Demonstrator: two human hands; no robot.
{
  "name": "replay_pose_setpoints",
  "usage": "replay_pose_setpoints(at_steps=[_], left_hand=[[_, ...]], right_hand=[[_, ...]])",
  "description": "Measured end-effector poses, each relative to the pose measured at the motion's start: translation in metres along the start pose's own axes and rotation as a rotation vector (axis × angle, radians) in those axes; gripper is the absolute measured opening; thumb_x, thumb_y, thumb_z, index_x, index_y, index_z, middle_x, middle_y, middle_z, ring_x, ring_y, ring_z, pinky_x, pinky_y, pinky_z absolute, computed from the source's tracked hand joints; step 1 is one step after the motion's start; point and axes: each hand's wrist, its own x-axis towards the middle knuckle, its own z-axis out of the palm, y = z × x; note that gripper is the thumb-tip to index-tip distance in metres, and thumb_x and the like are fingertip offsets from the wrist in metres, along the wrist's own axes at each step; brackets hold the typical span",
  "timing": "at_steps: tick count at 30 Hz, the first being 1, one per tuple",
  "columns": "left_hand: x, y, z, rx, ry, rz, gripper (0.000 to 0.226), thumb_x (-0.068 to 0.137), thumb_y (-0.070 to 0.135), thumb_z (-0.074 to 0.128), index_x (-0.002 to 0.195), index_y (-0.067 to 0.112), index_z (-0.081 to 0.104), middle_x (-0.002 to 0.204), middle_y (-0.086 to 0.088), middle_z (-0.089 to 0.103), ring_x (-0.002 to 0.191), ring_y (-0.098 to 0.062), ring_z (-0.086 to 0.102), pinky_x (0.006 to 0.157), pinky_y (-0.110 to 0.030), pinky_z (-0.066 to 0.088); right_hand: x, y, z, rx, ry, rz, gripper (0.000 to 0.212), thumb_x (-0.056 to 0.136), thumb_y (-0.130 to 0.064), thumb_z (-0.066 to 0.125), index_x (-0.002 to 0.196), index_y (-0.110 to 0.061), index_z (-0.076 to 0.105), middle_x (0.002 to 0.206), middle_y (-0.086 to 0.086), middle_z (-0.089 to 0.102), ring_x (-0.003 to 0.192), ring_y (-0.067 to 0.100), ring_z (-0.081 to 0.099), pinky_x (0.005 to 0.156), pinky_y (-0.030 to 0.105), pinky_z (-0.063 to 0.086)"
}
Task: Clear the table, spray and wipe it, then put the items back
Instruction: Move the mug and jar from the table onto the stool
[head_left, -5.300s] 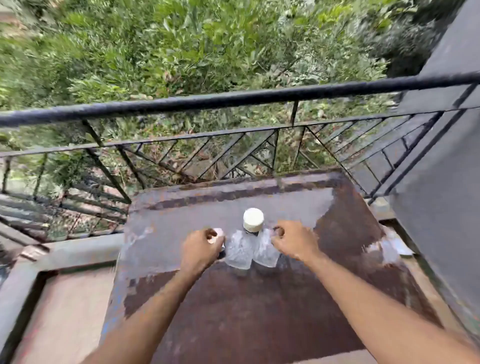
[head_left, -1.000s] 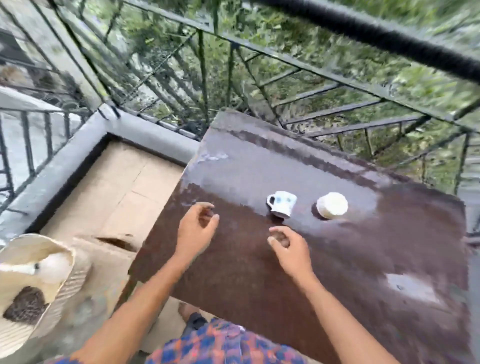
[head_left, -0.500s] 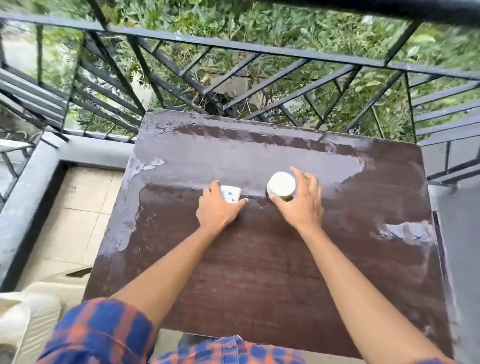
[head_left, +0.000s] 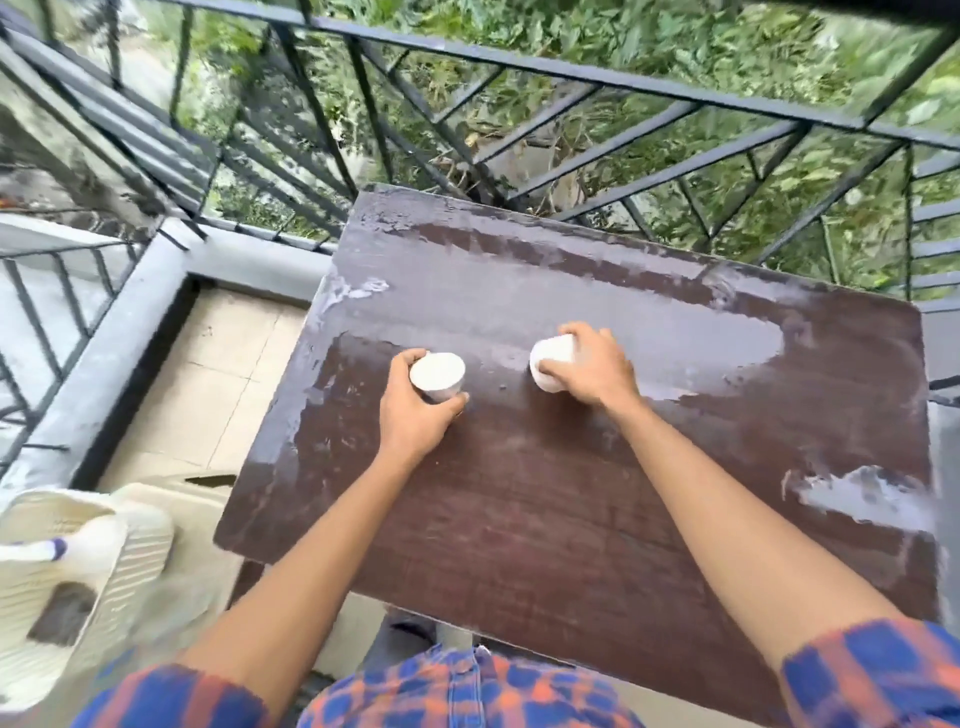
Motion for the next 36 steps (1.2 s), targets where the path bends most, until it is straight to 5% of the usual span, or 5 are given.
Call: replay_pose_setpoints(at_steps=[4, 10, 21, 25, 36], left_hand=[[-0.029, -0.049, -0.075, -0.116, 0.186, -0.059, 0.07, 0.063, 0.03, 0.09, 0.119, 0.035, 0.05, 0.118, 0.015, 0.059, 0.11, -0.013, 0.06, 0.091, -0.029, 0.05], [-0.087, -0.129, -0.178, -0.289, 0.528, -0.261, 0.07, 0.065, 0.01, 0.085, 0.124, 0.024, 0.05, 0.109, 0.004, 0.061, 0.096, -0.016, 0.062, 0.081, -0.026, 0.052], [-0.181, -0.275, -0.249, -0.296, 0.803, -0.617, 0.076, 0.068, 0.007, 0.089, 0.134, 0.01, 0.052, 0.117, -0.001, 0.057, 0.107, -0.022, 0.056, 0.089, -0.026, 0.041], [-0.184, -0.297, -0.262, -0.306, 0.8, -0.665, 0.077, 0.069, 0.008, 0.089, 0.135, 0.01, 0.05, 0.119, 0.001, 0.055, 0.107, -0.017, 0.052, 0.088, -0.023, 0.037], [-0.129, -0.352, -0.282, -0.268, 0.739, -0.764, 0.082, 0.075, 0.027, 0.084, 0.146, 0.023, 0.043, 0.138, -0.001, 0.056, 0.123, -0.024, 0.052, 0.099, -0.033, 0.043]], right_hand=[[-0.036, -0.049, 0.04, 0.853, -0.162, 0.035, 0.057, 0.066, -0.037, 0.073, 0.12, -0.03, 0.058, 0.113, -0.004, 0.058, 0.092, 0.017, 0.063, 0.064, 0.032, 0.058], [-0.098, -0.128, 0.137, 1.032, -0.576, 0.092, 0.042, 0.071, -0.032, 0.07, 0.112, -0.034, 0.067, 0.104, -0.004, 0.068, 0.095, 0.018, 0.065, 0.072, 0.033, 0.053], [-0.19, -0.24, 0.311, 0.409, -0.856, -0.153, 0.037, 0.084, -0.017, 0.08, 0.107, -0.026, 0.052, 0.112, 0.004, 0.06, 0.087, 0.013, 0.069, 0.06, 0.031, 0.06], [-0.203, -0.253, 0.366, -0.079, -0.78, -0.475, 0.067, 0.059, -0.053, 0.085, 0.108, -0.027, 0.047, 0.109, 0.001, 0.063, 0.094, 0.024, 0.065, 0.076, 0.039, 0.055], [-0.167, -0.262, 0.492, -0.556, -0.694, -0.501, 0.077, 0.068, -0.029, 0.086, 0.135, -0.021, 0.048, 0.132, 0.012, 0.052, 0.121, 0.034, 0.055, 0.1, 0.037, 0.046]])
